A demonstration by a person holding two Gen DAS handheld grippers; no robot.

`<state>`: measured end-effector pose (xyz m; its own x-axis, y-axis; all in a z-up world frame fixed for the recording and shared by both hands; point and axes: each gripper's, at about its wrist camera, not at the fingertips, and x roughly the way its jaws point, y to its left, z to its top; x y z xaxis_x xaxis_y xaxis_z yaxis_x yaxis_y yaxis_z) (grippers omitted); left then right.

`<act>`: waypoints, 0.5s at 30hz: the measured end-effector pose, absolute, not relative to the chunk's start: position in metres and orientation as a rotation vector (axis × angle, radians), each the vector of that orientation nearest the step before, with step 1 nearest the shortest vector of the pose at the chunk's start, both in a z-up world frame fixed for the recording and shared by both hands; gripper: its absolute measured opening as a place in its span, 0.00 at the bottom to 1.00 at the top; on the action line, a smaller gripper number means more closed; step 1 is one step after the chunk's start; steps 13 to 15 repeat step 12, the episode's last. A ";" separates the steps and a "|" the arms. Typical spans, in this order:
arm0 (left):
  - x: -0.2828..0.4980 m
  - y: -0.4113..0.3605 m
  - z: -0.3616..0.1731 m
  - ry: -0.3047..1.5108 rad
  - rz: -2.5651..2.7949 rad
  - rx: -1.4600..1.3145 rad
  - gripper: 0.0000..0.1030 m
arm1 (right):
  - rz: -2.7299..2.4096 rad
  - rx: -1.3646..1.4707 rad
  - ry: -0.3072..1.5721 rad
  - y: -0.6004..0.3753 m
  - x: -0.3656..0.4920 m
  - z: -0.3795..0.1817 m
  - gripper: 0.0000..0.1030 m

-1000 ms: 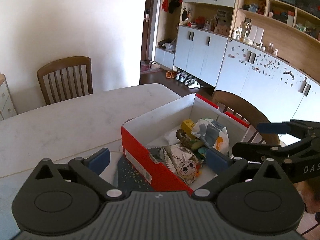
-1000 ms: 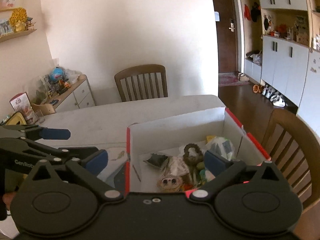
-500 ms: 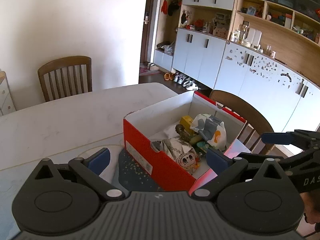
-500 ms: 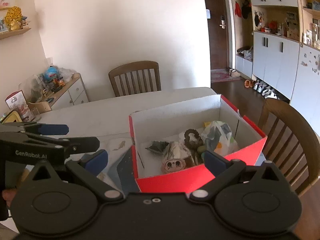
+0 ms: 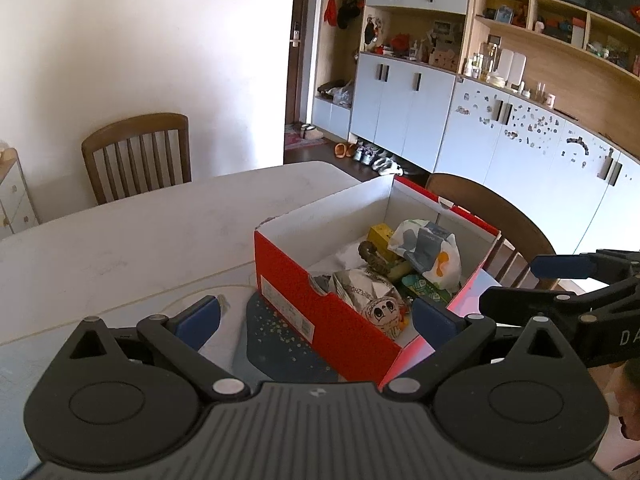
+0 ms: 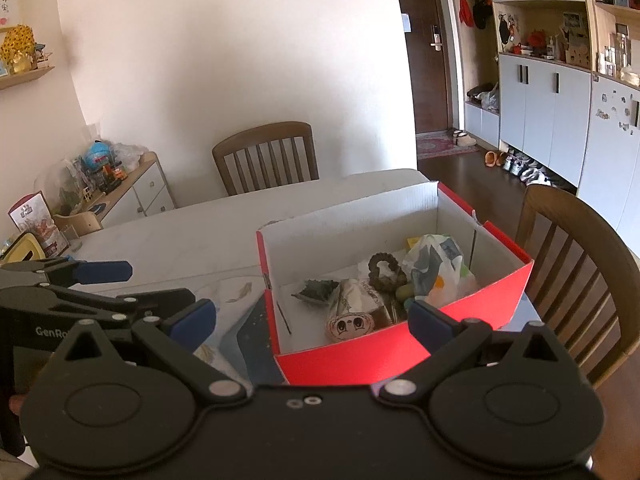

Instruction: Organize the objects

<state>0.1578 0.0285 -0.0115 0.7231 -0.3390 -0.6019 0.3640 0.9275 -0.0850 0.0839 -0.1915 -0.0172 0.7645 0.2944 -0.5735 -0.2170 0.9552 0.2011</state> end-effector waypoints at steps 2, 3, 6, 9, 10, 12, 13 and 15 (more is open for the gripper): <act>0.159 0.030 -0.012 0.659 -0.384 0.036 1.00 | 0.276 0.122 0.644 -0.192 0.084 -0.018 0.99; 0.159 0.030 -0.013 0.660 -0.383 0.036 1.00 | 0.275 0.123 0.646 -0.192 0.084 -0.018 0.99; 0.160 0.030 -0.013 0.660 -0.372 0.037 1.00 | 0.274 0.123 0.651 -0.192 0.085 -0.018 0.99; 0.162 0.031 -0.014 0.669 -0.359 0.031 1.00 | 0.275 0.122 0.654 -0.191 0.086 -0.019 0.99; 0.162 0.032 -0.015 0.671 -0.359 0.027 1.00 | 0.276 0.121 0.656 -0.190 0.086 -0.019 0.99; 0.163 0.034 -0.015 0.672 -0.352 0.023 1.00 | 0.279 0.121 0.659 -0.189 0.087 -0.019 0.99; 0.163 0.034 -0.015 0.672 -0.352 0.023 1.00 | 0.279 0.121 0.659 -0.189 0.087 -0.019 0.99; 0.163 0.034 -0.015 0.672 -0.352 0.023 1.00 | 0.279 0.121 0.659 -0.189 0.087 -0.019 0.99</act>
